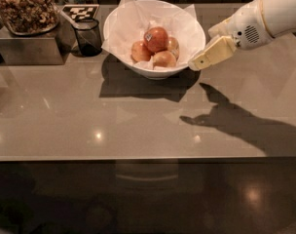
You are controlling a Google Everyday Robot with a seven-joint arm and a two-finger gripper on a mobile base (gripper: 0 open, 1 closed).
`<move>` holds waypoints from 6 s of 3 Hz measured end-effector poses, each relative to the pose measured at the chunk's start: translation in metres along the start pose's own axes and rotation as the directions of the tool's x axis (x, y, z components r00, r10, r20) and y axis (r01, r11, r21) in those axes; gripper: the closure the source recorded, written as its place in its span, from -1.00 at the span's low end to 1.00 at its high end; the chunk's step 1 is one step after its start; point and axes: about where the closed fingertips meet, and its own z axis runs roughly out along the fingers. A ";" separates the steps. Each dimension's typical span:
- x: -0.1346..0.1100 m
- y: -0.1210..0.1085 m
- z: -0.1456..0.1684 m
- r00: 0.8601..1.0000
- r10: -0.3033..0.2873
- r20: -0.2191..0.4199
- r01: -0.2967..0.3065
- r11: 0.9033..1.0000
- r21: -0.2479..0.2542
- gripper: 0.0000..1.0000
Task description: Pick apple from white bowl
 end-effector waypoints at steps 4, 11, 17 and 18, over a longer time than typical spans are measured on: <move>-0.073 -0.013 0.102 0.991 -0.127 0.052 0.134 0.974 -0.181 -0.70; -0.068 -0.056 0.170 0.998 -0.058 0.021 0.061 0.974 -0.217 -0.26; -0.078 0.013 0.062 0.986 -0.003 0.168 0.073 0.909 -0.410 1.00; -0.063 0.024 0.026 0.987 0.009 0.159 0.050 0.930 -0.364 1.00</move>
Offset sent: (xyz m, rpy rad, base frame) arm 0.0675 0.0986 -0.0191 0.0131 0.0326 0.2454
